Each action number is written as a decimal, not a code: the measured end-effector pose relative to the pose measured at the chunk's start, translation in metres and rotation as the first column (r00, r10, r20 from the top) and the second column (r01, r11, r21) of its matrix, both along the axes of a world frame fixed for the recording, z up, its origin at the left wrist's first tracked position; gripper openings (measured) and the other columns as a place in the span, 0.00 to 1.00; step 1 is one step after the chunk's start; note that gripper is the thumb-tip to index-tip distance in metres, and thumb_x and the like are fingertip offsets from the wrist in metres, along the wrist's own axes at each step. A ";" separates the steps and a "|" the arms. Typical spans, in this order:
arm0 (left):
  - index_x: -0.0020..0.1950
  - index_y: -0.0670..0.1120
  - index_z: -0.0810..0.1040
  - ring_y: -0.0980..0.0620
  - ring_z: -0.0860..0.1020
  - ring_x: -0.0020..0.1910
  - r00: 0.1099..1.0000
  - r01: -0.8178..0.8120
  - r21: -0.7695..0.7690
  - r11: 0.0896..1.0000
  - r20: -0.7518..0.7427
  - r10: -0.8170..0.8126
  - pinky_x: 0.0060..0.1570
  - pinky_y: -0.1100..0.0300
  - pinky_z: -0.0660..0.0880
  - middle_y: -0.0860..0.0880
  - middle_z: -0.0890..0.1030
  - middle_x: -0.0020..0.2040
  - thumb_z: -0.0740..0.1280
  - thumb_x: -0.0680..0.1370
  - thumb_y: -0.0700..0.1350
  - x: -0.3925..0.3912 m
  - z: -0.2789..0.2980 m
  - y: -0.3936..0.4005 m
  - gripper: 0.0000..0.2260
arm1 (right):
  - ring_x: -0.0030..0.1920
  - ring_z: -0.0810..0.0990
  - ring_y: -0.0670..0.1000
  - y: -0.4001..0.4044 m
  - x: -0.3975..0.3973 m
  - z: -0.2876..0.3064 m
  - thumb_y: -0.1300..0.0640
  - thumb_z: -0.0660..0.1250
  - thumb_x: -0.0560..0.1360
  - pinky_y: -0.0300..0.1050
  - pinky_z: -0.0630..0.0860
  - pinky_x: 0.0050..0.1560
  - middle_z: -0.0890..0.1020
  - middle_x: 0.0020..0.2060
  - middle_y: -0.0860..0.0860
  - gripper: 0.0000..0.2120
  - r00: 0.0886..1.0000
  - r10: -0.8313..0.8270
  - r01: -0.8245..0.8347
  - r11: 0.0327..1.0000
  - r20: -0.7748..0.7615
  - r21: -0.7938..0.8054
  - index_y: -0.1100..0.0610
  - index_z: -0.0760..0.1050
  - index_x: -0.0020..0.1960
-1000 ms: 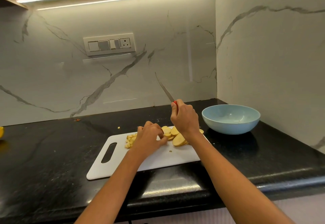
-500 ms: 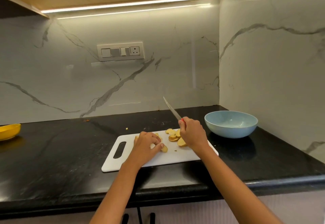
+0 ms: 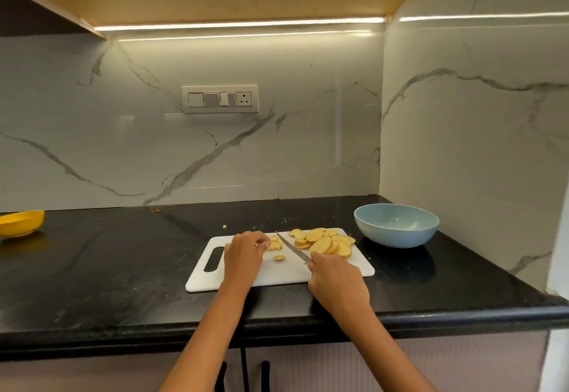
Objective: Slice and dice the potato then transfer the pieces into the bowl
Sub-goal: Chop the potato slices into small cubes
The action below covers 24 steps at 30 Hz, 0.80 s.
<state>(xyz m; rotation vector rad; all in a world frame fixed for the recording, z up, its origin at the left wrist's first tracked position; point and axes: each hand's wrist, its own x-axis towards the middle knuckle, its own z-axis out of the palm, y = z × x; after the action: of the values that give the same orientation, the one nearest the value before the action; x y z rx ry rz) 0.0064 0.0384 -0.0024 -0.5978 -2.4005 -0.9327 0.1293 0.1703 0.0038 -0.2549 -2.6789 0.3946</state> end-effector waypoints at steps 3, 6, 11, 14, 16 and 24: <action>0.50 0.47 0.82 0.52 0.79 0.50 0.998 0.026 0.066 0.997 0.056 -0.030 0.51 0.58 0.73 0.49 0.83 0.48 0.68 0.76 0.46 0.005 -0.001 0.000 0.06 | 0.42 0.76 0.48 -0.006 0.003 0.003 0.55 0.57 0.80 0.39 0.68 0.42 0.79 0.48 0.52 0.10 1.000 -0.013 0.013 1.000 0.027 0.015 0.56 0.73 0.57; 0.47 0.49 0.83 0.55 0.78 0.46 0.990 0.069 0.021 0.997 0.119 -0.071 0.52 0.56 0.74 0.52 0.83 0.45 0.71 0.73 0.46 0.010 -0.002 0.002 0.04 | 0.44 0.78 0.49 -0.013 0.006 0.003 0.56 0.58 0.80 0.41 0.72 0.46 0.79 0.49 0.52 0.10 0.999 0.002 -0.002 1.000 0.054 0.014 0.57 0.74 0.57; 0.42 0.50 0.83 0.59 0.74 0.43 0.988 0.085 -0.029 0.996 0.134 -0.080 0.51 0.58 0.73 0.53 0.83 0.46 0.70 0.74 0.44 0.009 -0.002 0.003 0.02 | 0.45 0.78 0.49 -0.018 0.011 0.006 0.55 0.59 0.79 0.41 0.73 0.46 0.79 0.48 0.52 0.09 0.997 0.012 -0.013 1.000 0.073 0.013 0.56 0.74 0.56; 0.43 0.50 0.83 0.58 0.75 0.44 0.986 0.098 -0.034 0.995 0.135 -0.093 0.53 0.58 0.72 0.52 0.83 0.47 0.70 0.74 0.44 0.009 -0.001 0.004 0.02 | 0.45 0.78 0.49 -0.018 0.014 0.006 0.55 0.59 0.79 0.41 0.72 0.46 0.79 0.48 0.52 0.09 0.996 0.013 -0.015 1.000 0.084 0.018 0.57 0.74 0.57; 0.44 0.50 0.83 0.56 0.77 0.47 0.989 0.087 -0.046 0.995 0.128 -0.080 0.54 0.57 0.72 0.52 0.83 0.47 0.71 0.74 0.45 0.009 -0.001 0.004 0.02 | 0.45 0.78 0.49 -0.019 0.015 0.007 0.55 0.59 0.79 0.41 0.73 0.47 0.79 0.48 0.53 0.10 0.996 0.016 -0.018 1.000 0.093 0.021 0.57 0.74 0.57; 0.46 0.51 0.83 0.54 0.77 0.51 0.992 0.046 -0.100 0.994 0.122 -0.034 0.57 0.53 0.71 0.53 0.82 0.50 0.70 0.74 0.48 0.006 -0.001 0.003 0.04 | 0.46 0.78 0.50 -0.021 0.017 0.011 0.56 0.59 0.79 0.42 0.74 0.49 0.79 0.49 0.53 0.10 0.990 0.033 -0.039 0.999 0.139 0.037 0.57 0.73 0.57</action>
<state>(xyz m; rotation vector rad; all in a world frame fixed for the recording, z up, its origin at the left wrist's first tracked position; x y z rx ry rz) 0.0125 0.0414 -0.0029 -0.6466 -2.5653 -0.8885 0.1459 0.1497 0.0150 -0.2302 -2.8282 0.3453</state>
